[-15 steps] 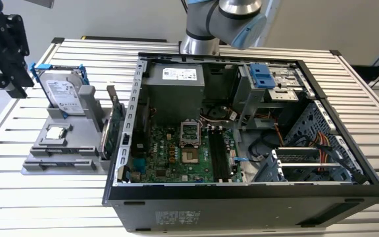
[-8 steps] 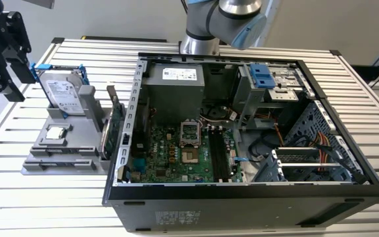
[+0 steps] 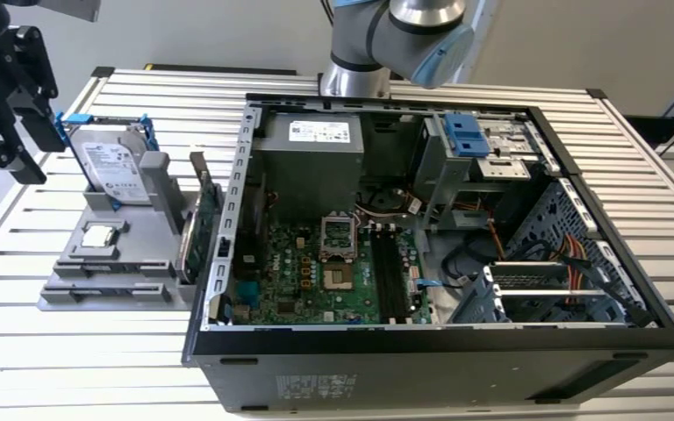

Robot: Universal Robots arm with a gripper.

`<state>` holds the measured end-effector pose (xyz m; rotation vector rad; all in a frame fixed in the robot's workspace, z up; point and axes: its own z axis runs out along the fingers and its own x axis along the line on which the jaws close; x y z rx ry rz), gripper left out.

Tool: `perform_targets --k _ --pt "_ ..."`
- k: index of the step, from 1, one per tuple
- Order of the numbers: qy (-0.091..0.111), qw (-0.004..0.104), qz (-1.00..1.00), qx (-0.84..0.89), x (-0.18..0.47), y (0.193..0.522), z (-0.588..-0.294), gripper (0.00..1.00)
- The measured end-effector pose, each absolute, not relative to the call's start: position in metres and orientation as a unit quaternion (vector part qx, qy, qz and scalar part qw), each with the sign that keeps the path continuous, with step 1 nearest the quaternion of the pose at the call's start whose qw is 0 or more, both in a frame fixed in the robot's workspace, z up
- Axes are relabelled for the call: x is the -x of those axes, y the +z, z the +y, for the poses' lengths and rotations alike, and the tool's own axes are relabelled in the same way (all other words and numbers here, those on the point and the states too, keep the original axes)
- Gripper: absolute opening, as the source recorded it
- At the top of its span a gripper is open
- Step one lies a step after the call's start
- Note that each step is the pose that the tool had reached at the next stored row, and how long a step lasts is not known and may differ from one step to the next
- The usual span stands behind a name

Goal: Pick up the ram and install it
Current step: 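Pick up the ram and move it above insertion slot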

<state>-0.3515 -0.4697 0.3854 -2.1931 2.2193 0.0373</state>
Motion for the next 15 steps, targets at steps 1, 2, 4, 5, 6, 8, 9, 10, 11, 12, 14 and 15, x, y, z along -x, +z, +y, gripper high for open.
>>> perform_targets --k 1,2,4,5,6,8,9,10,11,12,14,15 --pt "0.012 0.011 0.711 0.703 0.3515 0.3849 -0.4697 1.0" --pt "0.012 0.011 0.711 0.703 0.3515 0.3842 -0.4698 1.0" --pt "0.012 0.011 0.711 0.703 0.3516 0.3831 -0.4697 1.0" --pt "0.012 0.01 0.711 0.703 0.3516 0.3825 -0.4697 1.0" --pt "0.012 0.01 0.711 0.703 0.3515 0.382 -0.4697 1.0" --pt "0.012 0.01 0.711 0.703 0.3515 0.3818 -0.4697 1.0" --pt "0.012 0.01 0.711 0.703 0.3515 0.3817 -0.4697 1.0" --pt "0.012 0.01 0.711 0.703 0.3515 0.3816 -0.4697 1.0" --pt "0.012 0.01 0.711 0.703 0.3515 0.3815 -0.4697 1.0" --pt "0.012 0.01 0.711 0.703 0.3515 0.3812 -0.4697 1.0" --pt "0.011 0.01 0.711 0.703 0.3515 0.3806 -0.4697 1.0" --pt "0.011 0.01 0.711 0.703 0.3515 0.3803 -0.4698 1.0"
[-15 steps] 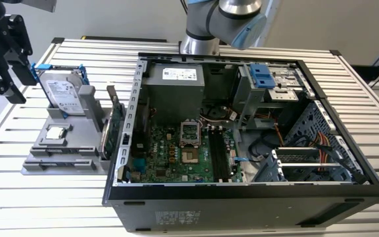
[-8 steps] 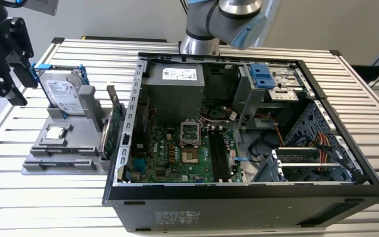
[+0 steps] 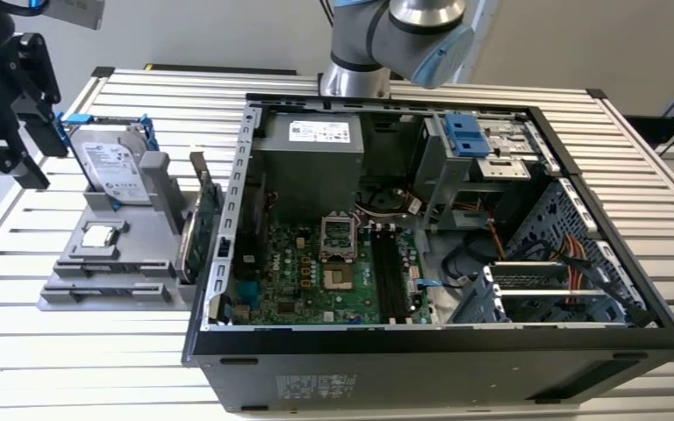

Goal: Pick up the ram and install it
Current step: 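Pick up the ram and move it above insertion slot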

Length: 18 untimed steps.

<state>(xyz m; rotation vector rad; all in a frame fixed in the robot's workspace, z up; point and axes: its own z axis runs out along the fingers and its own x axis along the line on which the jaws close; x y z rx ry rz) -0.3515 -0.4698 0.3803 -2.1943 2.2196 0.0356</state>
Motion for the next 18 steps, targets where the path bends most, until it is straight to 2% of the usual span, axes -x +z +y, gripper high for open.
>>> perform_targets --k 18 --pt "0.01 0.008 0.711 0.703 0.3515 0.3739 -0.4697 1.0"
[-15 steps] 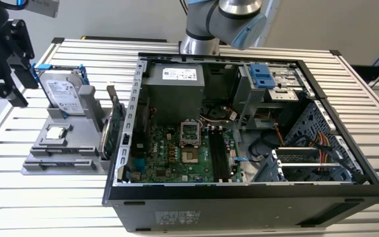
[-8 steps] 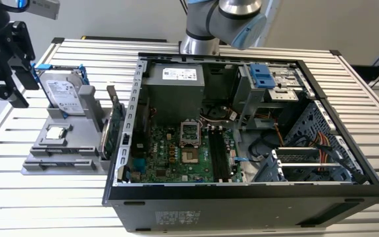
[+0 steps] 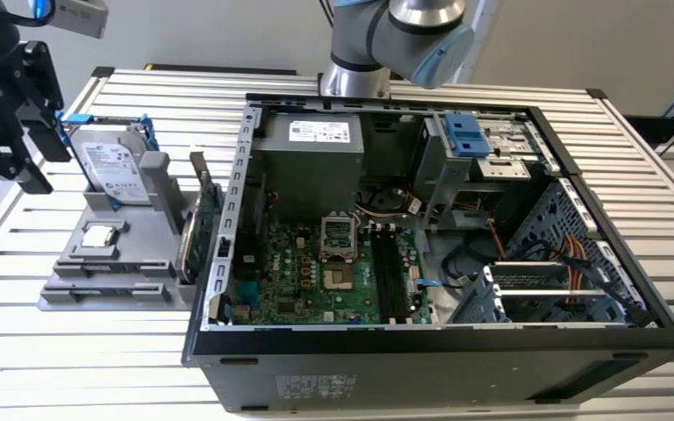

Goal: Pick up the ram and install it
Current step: 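Pick up the ram and move it above insertion slot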

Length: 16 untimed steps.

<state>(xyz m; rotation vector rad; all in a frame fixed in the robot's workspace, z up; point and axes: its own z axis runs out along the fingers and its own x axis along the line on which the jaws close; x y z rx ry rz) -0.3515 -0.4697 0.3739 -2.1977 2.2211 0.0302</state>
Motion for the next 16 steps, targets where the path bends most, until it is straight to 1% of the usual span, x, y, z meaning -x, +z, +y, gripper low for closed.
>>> perform_targets --k 16 --pt "0.009 0.008 0.711 0.703 0.3515 0.3714 -0.4696 1.0"
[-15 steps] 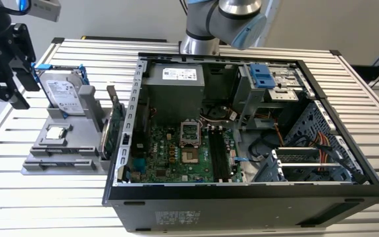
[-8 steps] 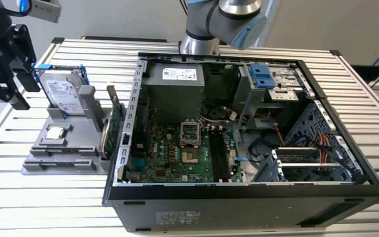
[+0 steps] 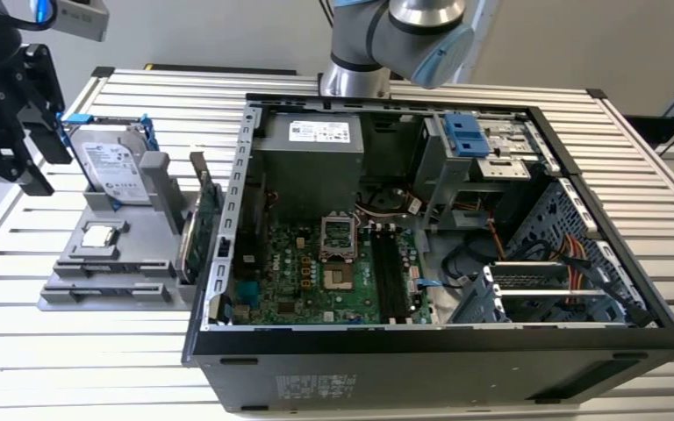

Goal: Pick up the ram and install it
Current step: 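Pick up the ram and move it above insertion slot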

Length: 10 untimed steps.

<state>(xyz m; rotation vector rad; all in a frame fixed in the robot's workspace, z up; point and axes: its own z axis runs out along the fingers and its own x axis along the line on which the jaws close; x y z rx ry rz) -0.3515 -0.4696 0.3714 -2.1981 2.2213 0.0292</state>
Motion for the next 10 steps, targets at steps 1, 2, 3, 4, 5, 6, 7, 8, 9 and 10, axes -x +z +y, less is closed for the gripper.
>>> perform_targets --k 1,2,3,4,5,6,7,8,9,10 --pt "0.009 0.008 0.711 0.703 0.3515 0.371 -0.4697 1.0" --pt "0.009 0.008 0.711 0.703 0.3515 0.3706 -0.4697 1.0" --pt "0.009 0.008 0.711 0.703 0.3515 0.3703 -0.4697 1.0" --pt "0.009 0.008 0.711 0.703 0.3515 0.3698 -0.4697 1.0" --pt "0.009 0.008 0.711 0.703 0.3515 0.3694 -0.4697 1.0" --pt "0.009 0.008 0.711 0.703 0.3515 0.369 -0.4697 1.0" --pt "0.009 0.008 0.711 0.703 0.3515 0.3686 -0.4697 1.0" --pt "0.009 0.008 0.711 0.703 0.3515 0.3682 -0.4697 1.0" --pt "0.009 0.008 0.711 0.703 0.3515 0.3677 -0.4697 1.0" --pt "0.009 0.008 0.711 0.703 0.3515 0.3674 -0.4697 1.0"
